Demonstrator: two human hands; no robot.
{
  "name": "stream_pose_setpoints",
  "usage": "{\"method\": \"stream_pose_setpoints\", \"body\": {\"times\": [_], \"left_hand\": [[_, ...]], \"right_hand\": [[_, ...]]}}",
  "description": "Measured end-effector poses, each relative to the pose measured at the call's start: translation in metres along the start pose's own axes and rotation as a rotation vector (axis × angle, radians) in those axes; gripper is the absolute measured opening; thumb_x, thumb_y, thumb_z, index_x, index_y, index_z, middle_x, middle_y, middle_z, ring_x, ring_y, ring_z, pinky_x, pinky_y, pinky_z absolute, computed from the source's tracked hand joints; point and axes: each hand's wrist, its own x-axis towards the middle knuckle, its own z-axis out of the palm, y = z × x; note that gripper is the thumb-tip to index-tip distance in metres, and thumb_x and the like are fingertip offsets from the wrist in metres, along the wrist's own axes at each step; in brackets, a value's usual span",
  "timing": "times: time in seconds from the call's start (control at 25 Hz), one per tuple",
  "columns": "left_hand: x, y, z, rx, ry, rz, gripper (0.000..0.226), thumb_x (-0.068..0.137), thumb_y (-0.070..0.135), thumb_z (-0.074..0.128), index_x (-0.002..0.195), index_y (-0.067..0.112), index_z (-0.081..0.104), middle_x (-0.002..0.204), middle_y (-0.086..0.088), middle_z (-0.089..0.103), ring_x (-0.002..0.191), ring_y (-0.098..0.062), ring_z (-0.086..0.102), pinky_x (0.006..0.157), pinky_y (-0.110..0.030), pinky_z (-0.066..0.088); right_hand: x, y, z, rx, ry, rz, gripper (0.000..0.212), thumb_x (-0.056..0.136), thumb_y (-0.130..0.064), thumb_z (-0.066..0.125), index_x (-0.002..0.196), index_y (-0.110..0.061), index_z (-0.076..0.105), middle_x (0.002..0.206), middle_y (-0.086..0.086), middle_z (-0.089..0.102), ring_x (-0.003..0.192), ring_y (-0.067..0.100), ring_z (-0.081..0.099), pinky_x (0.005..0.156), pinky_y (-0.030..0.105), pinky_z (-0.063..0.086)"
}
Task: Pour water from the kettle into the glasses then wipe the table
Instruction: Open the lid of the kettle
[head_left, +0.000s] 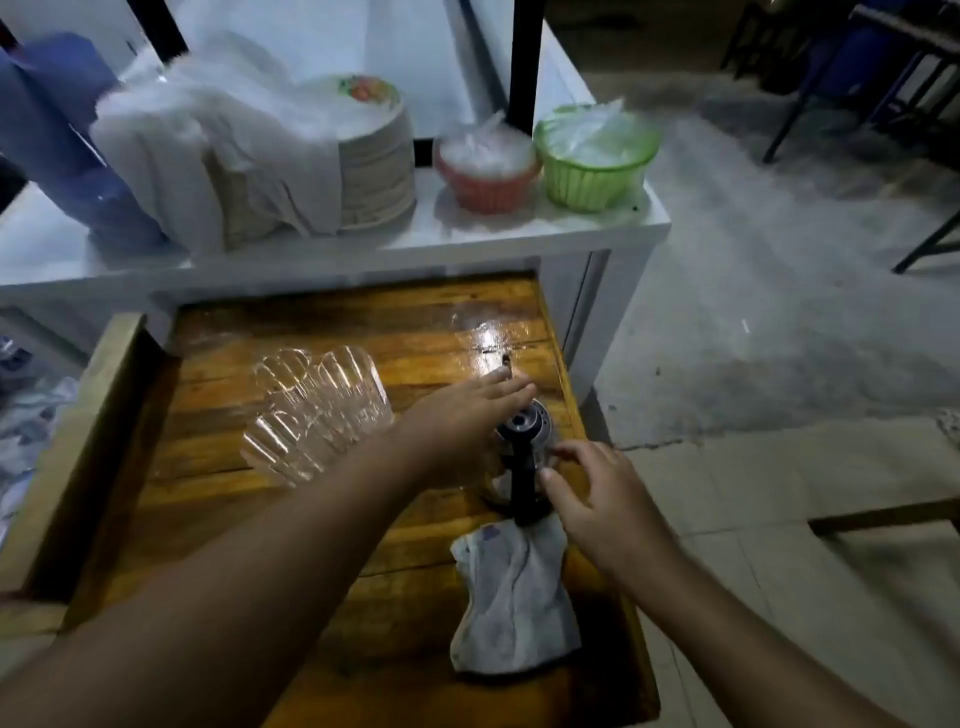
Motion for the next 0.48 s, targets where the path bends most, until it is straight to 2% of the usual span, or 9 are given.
{"method": "stream_pose_setpoints", "body": {"times": [0.08,0.16,0.24,0.28,0.36,0.4,0.48], "left_hand": [[0.014,-0.003,0.005,0.055,-0.095,0.041,0.09,0.083,-0.001,0.055,0.156,0.028,0.011,0.166,0.008,0.008,0.152,-0.014,0.0,0.121,-0.044,0.019],[0.018,-0.006,0.006,0.088,-0.147,0.045,0.091,0.084,-0.004,0.052,0.156,0.029,0.008,0.166,0.008,0.005,0.152,-0.014,0.0,0.121,-0.043,0.02],[0.019,-0.009,0.012,0.096,-0.177,0.05,0.093,0.083,-0.007,0.051,0.157,0.028,0.005,0.166,0.007,0.002,0.152,-0.016,0.0,0.121,-0.043,0.019],[0.018,-0.01,0.014,0.097,-0.186,0.049,0.094,0.083,-0.008,0.05,0.157,0.027,0.004,0.166,0.006,0.001,0.152,-0.016,0.0,0.122,-0.041,0.015],[0.016,-0.01,0.019,0.08,-0.187,0.035,0.094,0.082,-0.009,0.047,0.157,0.024,0.001,0.166,0.004,-0.003,0.152,-0.017,-0.003,0.121,-0.036,0.008],[0.016,-0.009,0.021,0.078,-0.185,0.037,0.093,0.083,-0.007,0.046,0.157,0.023,0.0,0.166,0.003,-0.004,0.152,-0.017,-0.004,0.12,-0.035,0.007],[0.017,-0.008,0.023,0.081,-0.187,0.042,0.091,0.085,0.0,0.048,0.157,0.021,-0.001,0.166,0.001,-0.007,0.152,-0.019,-0.006,0.119,-0.033,0.006]], "right_hand": [[0.002,0.013,0.015,0.286,-0.074,0.16,0.028,0.096,-0.047,0.054,0.114,-0.029,0.066,0.11,-0.009,0.069,0.107,0.011,0.064,0.087,0.032,0.055],[0.003,0.019,0.026,0.528,-0.189,0.286,0.024,0.1,-0.046,0.051,0.105,-0.032,0.07,0.103,-0.012,0.074,0.102,0.004,0.069,0.083,0.021,0.054],[0.009,0.023,0.036,0.704,-0.313,0.35,0.032,0.098,-0.052,0.046,0.104,-0.034,0.072,0.101,-0.014,0.075,0.097,-0.007,0.07,0.084,0.014,0.053],[0.014,0.026,0.04,0.787,-0.36,0.369,0.045,0.093,-0.059,0.044,0.108,-0.029,0.074,0.105,-0.01,0.077,0.099,-0.005,0.071,0.089,0.017,0.053],[0.022,0.03,0.047,0.899,-0.41,0.417,0.072,0.084,-0.069,0.039,0.113,-0.015,0.076,0.114,0.004,0.079,0.11,0.011,0.072,0.098,0.031,0.053],[0.026,0.032,0.05,0.944,-0.439,0.447,0.079,0.082,-0.072,0.036,0.114,-0.011,0.076,0.116,0.009,0.078,0.113,0.018,0.071,0.099,0.035,0.052],[0.032,0.033,0.056,1.012,-0.485,0.47,0.085,0.082,-0.072,0.033,0.121,-0.009,0.072,0.117,0.013,0.078,0.115,0.022,0.071,0.095,0.033,0.052]]}}
